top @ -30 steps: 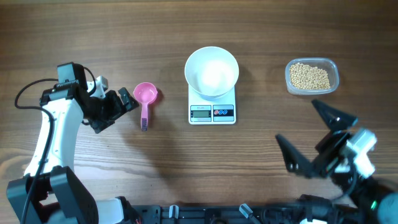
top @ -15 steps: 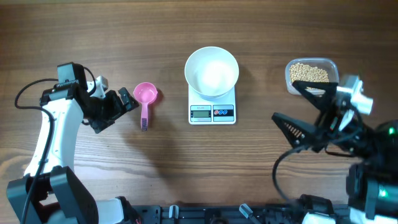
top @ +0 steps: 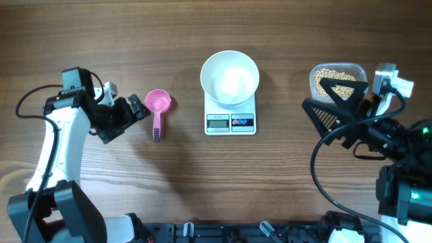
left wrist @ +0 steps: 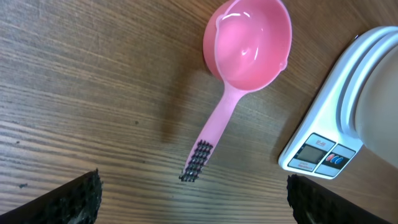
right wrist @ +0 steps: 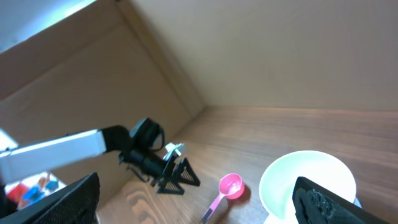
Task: Scoop item into bowl and weigh 150g on scale
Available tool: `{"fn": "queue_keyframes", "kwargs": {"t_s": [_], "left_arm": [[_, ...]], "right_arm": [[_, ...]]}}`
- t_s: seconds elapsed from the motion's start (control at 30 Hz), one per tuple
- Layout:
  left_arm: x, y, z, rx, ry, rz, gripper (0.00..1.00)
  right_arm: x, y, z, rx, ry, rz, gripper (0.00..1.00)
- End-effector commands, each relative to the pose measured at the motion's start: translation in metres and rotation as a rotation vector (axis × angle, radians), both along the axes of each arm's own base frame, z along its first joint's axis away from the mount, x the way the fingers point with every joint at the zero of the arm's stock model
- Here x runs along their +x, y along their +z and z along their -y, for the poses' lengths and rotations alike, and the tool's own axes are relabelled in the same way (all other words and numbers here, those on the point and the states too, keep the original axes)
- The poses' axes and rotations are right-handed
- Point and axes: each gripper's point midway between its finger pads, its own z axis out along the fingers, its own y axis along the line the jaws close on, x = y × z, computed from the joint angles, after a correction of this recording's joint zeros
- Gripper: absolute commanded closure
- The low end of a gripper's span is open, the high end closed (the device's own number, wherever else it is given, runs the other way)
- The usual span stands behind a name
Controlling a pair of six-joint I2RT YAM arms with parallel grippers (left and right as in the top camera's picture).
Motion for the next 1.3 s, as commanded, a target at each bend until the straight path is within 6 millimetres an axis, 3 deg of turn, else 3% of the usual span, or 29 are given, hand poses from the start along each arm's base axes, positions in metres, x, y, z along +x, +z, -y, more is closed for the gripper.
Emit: {"fn": "queue_keyframes", "kwargs": {"t_s": [0.0, 0.27, 0.5, 0.6, 0.87, 1.07, 1.27], "left_arm": [[-0.003, -0.001, 0.002, -0.015, -0.017, -0.004, 0.0], [-0.003, -0.001, 0.002, -0.015, -0.017, -0.004, 0.0], [-0.004, -0.001, 0.006, -0.016, -0.028, -0.009, 0.0], [-0.004, -0.001, 0.013, -0.016, -0.051, -0.008, 0.0], [0.0, 0.0, 0.032, -0.006, -0.122, 0.013, 0.0], [0.006, 0.0, 0.033, 0.014, -0.131, 0.04, 0.0], [0.009, 0.0, 0.032, 0.017, -0.131, 0.052, 0.0]], "right_arm": [[0.004, 0.013, 0.007, 0.006, -0.084, 0.002, 0.01], [0.01, 0.009, 0.03, -0.08, -0.292, -0.091, 0.04], [0.007, 0.006, 0.03, -0.198, -0.389, -0.163, 0.05], [0.013, -0.004, 0.017, -0.241, -0.37, -0.194, 0.05], [0.024, -0.042, -0.047, -0.337, -0.187, -0.287, 0.05], [0.036, -0.074, -0.069, -0.423, -0.182, -0.361, 0.05], [0.048, -0.098, -0.076, -0.442, -0.186, -0.447, 0.05]]}}
